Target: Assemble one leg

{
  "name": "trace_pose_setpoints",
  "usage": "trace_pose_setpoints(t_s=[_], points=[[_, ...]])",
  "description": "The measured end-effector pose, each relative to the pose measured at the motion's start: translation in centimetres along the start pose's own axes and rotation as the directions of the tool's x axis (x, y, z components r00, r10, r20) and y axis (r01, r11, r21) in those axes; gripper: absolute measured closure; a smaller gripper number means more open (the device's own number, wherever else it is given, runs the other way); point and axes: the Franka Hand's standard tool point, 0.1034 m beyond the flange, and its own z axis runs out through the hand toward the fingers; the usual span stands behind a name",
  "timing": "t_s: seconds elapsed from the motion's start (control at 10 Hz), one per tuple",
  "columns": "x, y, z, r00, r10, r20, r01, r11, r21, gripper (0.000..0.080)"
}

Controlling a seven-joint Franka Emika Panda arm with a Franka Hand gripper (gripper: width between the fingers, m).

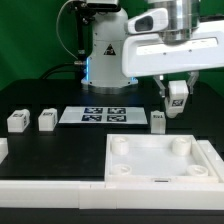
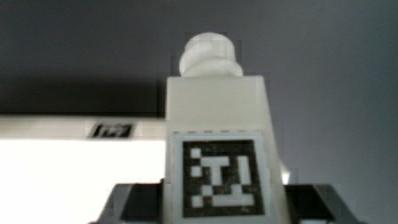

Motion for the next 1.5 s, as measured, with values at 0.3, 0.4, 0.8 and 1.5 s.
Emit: trace_pose_setpoints(t_s=[0.3, 0.4, 0.8, 1.5], points=[[1.9, 2.0, -0.8, 0.986, -0.030, -0.164, 0.027, 0.999, -0.024, 0.0508], [1.9, 2.0, -0.8, 0.986, -0.032, -0.164, 0.028, 0.999, -0.024, 0.0508], [8.5, 1.9, -0.7, 0.975, -0.088, -0.205, 0.086, 0.996, -0.017, 0.0508], [15.1, 1.4, -1.1, 0.919, -0.088, -0.384, 0.084, 0.996, -0.028, 0.0508]])
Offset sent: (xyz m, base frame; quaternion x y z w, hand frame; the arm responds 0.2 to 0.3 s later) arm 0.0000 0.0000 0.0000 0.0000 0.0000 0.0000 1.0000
